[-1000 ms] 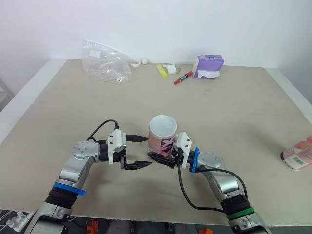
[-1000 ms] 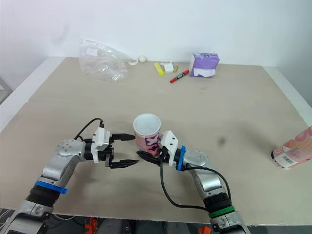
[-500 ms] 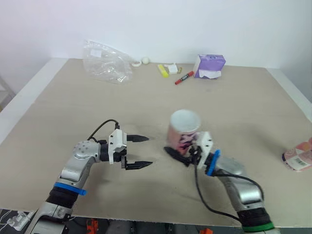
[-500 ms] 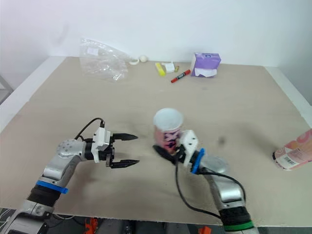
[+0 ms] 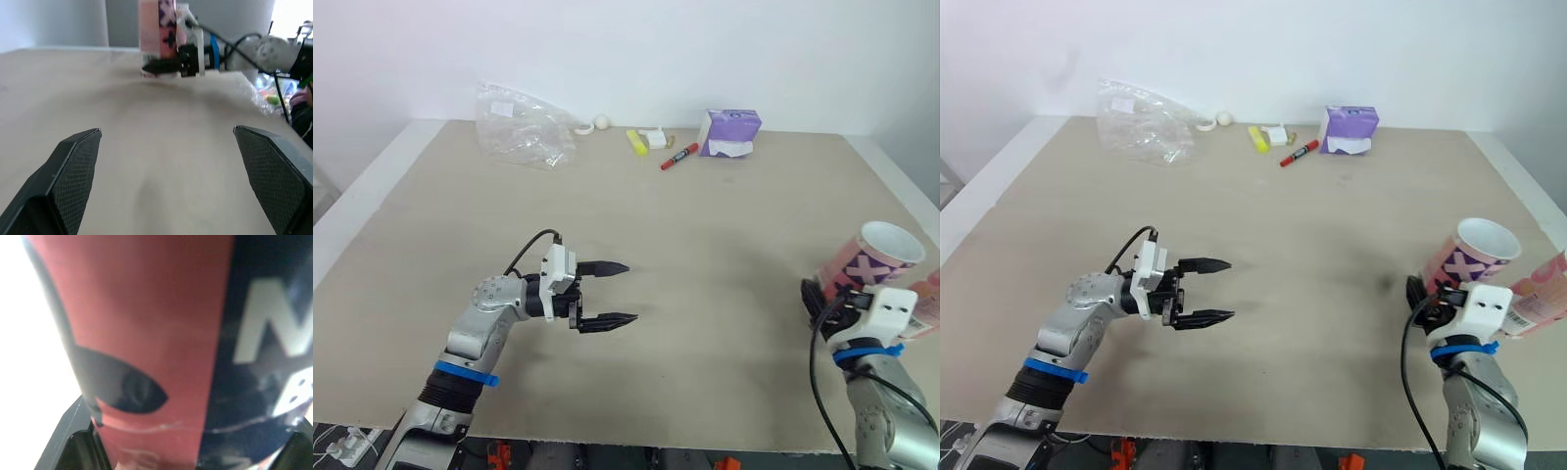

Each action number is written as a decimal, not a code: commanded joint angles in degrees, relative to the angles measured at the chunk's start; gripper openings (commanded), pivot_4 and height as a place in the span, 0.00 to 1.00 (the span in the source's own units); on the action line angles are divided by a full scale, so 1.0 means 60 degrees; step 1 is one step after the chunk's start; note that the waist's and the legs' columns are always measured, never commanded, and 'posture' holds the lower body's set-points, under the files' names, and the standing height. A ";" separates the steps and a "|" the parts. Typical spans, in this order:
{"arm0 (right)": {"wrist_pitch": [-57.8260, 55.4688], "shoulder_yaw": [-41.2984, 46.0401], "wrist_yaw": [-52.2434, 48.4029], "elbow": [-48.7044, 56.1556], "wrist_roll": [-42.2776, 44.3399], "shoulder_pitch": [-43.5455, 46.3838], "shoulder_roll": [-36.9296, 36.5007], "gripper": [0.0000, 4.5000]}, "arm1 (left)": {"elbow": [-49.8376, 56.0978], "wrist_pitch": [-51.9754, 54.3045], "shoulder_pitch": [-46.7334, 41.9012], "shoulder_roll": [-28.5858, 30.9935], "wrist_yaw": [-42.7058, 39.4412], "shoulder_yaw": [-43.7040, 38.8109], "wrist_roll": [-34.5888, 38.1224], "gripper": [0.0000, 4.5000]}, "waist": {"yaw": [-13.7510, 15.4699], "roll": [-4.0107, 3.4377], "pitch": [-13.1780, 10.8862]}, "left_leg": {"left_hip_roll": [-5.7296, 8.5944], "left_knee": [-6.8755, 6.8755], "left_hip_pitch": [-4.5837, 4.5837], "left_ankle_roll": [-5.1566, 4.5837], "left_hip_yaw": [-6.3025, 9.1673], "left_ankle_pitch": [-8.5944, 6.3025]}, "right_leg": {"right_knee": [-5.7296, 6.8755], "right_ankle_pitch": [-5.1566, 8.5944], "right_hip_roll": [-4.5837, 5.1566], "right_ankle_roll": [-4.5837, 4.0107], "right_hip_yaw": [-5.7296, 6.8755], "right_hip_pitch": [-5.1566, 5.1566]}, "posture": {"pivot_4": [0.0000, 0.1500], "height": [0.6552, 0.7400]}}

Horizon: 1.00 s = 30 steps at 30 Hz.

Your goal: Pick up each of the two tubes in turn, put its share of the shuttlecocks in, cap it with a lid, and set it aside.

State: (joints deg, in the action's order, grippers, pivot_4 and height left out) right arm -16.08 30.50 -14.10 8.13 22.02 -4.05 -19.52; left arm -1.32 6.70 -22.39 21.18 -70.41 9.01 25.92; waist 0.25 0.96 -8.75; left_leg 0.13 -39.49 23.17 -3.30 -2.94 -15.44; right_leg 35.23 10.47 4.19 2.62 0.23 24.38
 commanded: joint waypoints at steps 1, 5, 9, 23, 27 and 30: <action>0.0323 0.0413 0.0200 -0.0187 0.0048 0.0102 -0.0137 0.65 | 0.0382 -0.0077 -0.0082 -0.0018 -0.0045 -0.0080 0.0164 1.00 | 0.0001 -0.0005 -0.0001 | 0.0000 0.0000 -0.0001 0.0000 0.0001 0.0000 | 0.0000 0.0000 -0.0003 0.0000 -0.0003 0.0000 | 1.00 1.00; 0.0313 0.0542 0.0277 -0.0592 0.0199 0.0270 -0.0140 0.65 | 0.0390 -0.0180 -0.0062 -0.0071 -0.0070 -0.0047 0.0135 1.00 | 0.0004 -0.0007 -0.0001 | 0.0000 -0.0001 -0.0003 -0.0003 0.0000 0.0002 | 0.0000 -0.0002 -0.0003 0.0005 -0.0007 -0.0002 | 1.00 1.00; 0.0375 0.0360 0.0067 -0.0892 0.0153 0.0468 -0.0296 0.65 | 0.0340 -0.0533 0.0030 -0.0067 -0.0112 0.0096 -0.0130 1.00 | 0.0004 -0.0007 -0.0001 | 0.0002 -0.0002 -0.0006 -0.0005 -0.0002 0.0003 | 0.0000 -0.0002 -0.0003 0.0009 -0.0013 -0.0005 | 1.00 1.00; 0.0184 -0.0093 -0.0030 -0.0443 0.0094 0.0061 -0.0202 0.98 | 0.0304 -0.0589 0.0078 -0.0060 -0.0004 0.0228 -0.0204 1.00 | 0.0016 -0.0010 0.0000 | 0.0001 0.0003 -0.0006 -0.0005 0.0001 0.0002 | 0.0000 -0.0001 -0.0004 0.0006 -0.0016 -0.0005 | 1.00 1.00; 0.0009 -0.0088 0.0055 0.0181 0.0207 -0.0400 -0.0112 0.98 | 0.0273 -0.0600 0.0091 -0.0051 -0.0027 0.0273 -0.0225 1.00 | 0.0021 -0.0011 0.0001 | 0.0001 0.0003 -0.0005 -0.0005 0.0001 0.0002 | -0.0001 0.0001 -0.0003 0.0008 -0.0016 -0.0005 | 1.00 1.00; -0.0264 -0.0093 0.0178 0.0911 0.0316 -0.0835 -0.0003 0.98 | 0.0217 -0.0601 0.0034 -0.0056 -0.0035 0.0284 -0.0225 1.00 | 0.0024 -0.0013 0.0002 | -0.0001 0.0005 -0.0005 -0.0005 0.0004 0.0002 | 0.0000 0.0002 -0.0004 0.0008 -0.0014 -0.0003 | 1.00 1.00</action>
State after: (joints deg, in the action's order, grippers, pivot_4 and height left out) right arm -17.19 29.40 -13.49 9.20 22.94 -8.45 -19.59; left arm -1.24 3.93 -21.81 20.90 -70.49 10.95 24.54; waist 0.39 0.88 -8.74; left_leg 0.13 -39.46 23.14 -3.33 -2.92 -15.43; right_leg 35.23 10.49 4.17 2.66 0.15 24.37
